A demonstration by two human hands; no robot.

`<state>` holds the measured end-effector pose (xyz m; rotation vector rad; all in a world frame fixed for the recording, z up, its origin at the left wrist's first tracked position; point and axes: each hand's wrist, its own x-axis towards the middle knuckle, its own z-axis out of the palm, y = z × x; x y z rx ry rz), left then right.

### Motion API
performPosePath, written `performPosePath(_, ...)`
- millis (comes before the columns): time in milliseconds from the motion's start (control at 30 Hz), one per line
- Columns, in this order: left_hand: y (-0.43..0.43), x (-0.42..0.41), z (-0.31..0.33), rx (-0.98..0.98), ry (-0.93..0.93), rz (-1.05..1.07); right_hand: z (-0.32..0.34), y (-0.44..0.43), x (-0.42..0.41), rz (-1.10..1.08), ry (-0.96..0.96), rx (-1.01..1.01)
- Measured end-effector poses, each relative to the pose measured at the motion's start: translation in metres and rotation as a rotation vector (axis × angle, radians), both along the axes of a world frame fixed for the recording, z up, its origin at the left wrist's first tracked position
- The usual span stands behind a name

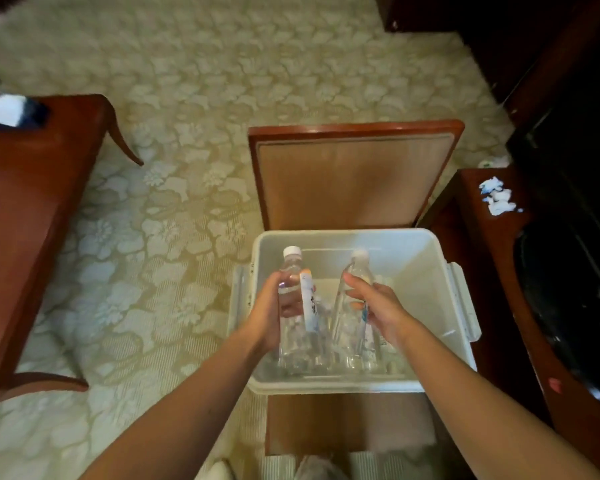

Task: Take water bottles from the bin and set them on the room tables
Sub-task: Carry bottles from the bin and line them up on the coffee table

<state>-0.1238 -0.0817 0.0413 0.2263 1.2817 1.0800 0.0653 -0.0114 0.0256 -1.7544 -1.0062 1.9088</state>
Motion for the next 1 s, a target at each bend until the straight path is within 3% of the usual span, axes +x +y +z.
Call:
performPosePath(300,-0.090,-0.101,0.077,0.176,-0.305,0.096,0.088,-0.069,-0.115,0.174,0.193,0.036)
performPosePath(500,-0.156,-0.182,0.117,0.231,-0.168,0.216,0.128,-0.120,-0.215,0.269,0.256,0.100)
performPosePath(700,-0.231,-0.262,0.145,0.313,-0.098,0.302,0.153,-0.169,-0.309,0.280,0.414,-0.010)
performPosePath(1000,-0.315,-0.353,0.173,0.409,-0.005,0.511,0.186,-0.220,-0.420,0.499,0.521,-0.031)
